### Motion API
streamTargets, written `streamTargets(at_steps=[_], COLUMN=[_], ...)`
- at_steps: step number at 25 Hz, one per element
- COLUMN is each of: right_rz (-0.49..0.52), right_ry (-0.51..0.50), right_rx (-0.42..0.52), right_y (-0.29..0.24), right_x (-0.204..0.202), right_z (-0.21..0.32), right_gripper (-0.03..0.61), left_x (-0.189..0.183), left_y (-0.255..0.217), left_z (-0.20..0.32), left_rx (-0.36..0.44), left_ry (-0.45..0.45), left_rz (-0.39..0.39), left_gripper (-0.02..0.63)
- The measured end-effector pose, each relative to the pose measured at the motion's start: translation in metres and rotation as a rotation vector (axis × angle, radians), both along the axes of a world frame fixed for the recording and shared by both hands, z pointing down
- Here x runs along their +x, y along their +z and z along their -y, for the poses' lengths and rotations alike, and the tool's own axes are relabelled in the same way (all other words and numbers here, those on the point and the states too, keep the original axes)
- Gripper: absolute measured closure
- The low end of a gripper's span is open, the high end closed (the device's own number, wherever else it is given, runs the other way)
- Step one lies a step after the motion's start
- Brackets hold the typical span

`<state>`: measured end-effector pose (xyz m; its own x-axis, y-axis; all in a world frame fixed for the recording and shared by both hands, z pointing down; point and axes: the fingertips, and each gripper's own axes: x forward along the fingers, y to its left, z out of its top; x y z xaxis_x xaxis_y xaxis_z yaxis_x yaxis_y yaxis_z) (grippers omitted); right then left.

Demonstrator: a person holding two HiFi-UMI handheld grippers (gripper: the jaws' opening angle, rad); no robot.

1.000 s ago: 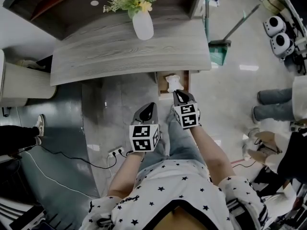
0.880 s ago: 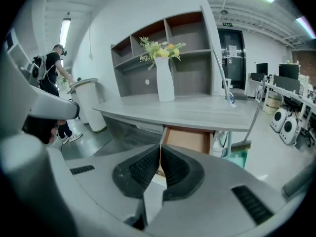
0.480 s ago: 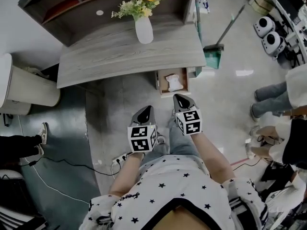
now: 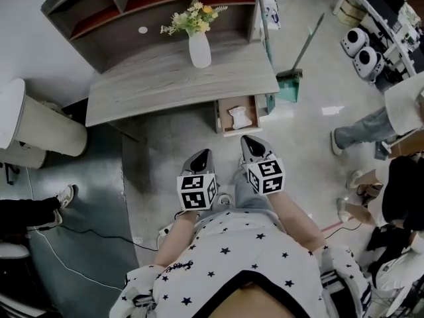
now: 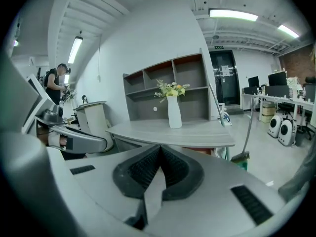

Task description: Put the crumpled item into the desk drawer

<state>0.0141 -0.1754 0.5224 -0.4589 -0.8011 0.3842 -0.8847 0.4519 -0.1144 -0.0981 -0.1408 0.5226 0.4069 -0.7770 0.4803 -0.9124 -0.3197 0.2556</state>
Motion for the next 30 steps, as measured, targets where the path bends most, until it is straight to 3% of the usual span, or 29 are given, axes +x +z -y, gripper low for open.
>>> streamTargets(at_steps=[16,30], right_rz=[0.052,0.074], right_ry=[-0.009,-0.011], right_rx=[0.059,0.068], right_y=[-0.033,-0.042], right_x=[-0.007,-0.011], right_z=[-0.051,-0.051], right_gripper=[0.584,0.586], left_x=[-0.004,-0.002], left_y=[-0.022,-0.026], left_z=[-0.032,-0.033], left_rx=[0.069,0.079], left_ry=[0.029,0.030], left_rz=[-0.017,-0.015], left_gripper=[0.601,0.601])
